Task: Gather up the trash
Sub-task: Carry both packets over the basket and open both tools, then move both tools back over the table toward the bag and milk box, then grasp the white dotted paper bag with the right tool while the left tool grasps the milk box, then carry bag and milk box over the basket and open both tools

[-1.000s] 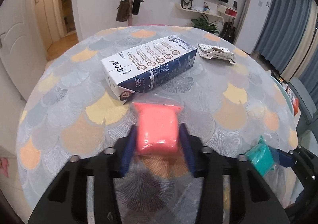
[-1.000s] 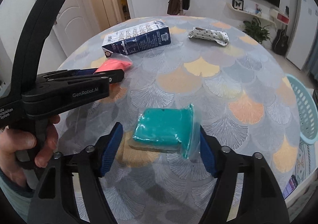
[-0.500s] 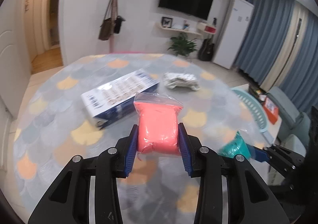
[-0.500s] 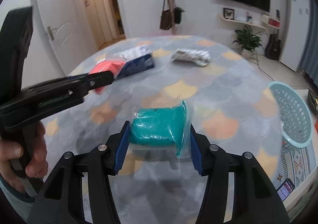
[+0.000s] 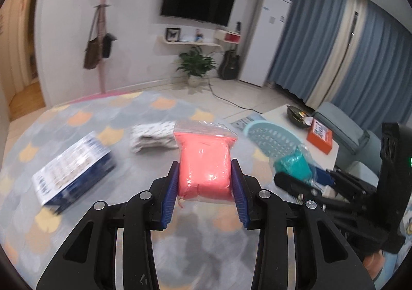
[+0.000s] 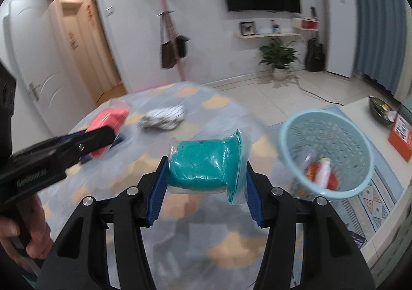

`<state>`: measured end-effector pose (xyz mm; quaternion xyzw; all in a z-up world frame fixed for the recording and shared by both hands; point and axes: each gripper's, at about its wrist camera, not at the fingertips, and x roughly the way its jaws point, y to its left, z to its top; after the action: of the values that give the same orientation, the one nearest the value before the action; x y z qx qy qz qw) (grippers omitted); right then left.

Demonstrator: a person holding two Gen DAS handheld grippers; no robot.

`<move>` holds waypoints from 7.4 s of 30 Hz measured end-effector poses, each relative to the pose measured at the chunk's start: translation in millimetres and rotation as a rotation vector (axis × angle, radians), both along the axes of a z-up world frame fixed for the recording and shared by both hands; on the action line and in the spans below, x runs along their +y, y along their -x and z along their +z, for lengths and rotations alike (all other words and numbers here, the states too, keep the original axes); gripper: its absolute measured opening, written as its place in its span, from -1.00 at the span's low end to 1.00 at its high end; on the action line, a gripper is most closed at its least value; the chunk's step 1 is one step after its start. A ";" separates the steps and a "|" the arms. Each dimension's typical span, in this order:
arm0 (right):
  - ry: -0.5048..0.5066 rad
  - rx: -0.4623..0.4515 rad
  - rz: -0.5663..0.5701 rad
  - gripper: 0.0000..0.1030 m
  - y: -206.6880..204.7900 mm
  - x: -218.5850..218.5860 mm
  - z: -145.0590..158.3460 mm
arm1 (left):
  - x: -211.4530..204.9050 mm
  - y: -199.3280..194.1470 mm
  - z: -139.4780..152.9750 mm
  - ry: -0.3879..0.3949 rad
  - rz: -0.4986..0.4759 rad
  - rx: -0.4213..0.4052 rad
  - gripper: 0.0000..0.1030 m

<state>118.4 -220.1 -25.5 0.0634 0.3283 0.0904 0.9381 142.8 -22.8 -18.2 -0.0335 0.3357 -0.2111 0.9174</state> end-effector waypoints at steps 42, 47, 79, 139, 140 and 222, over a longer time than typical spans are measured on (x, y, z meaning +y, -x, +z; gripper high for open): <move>-0.077 0.187 -0.445 0.02 -116.0 -210.6 -79.6 | -220.4 -112.9 -58.3 -0.169 -0.234 0.065 -0.26; -0.074 0.193 -0.454 0.13 -113.6 -213.4 -78.5 | -217.7 -116.2 -58.7 -0.156 -0.219 0.061 0.03; 0.016 -0.021 -0.098 0.13 -72.4 -28.4 31.4 | 28.3 -50.7 7.9 -0.054 0.131 -0.085 0.57; 0.241 0.153 0.323 -0.72 -169.4 148.1 -50.5 | 121.6 -76.0 -84.7 -0.141 0.187 0.158 0.21; 0.215 0.152 0.328 -0.77 -169.2 145.0 -49.2 | 120.4 -75.5 -84.1 -0.142 0.189 0.156 0.20; -0.031 -0.001 -0.222 0.10 -3.1 -54.6 17.2 | -20.6 7.4 -13.3 -0.070 0.130 -0.138 0.71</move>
<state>121.6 -274.7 -8.3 0.1137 0.3175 -0.0091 0.9414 135.3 -43.4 -31.6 -0.0087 0.2762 -0.1408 0.9507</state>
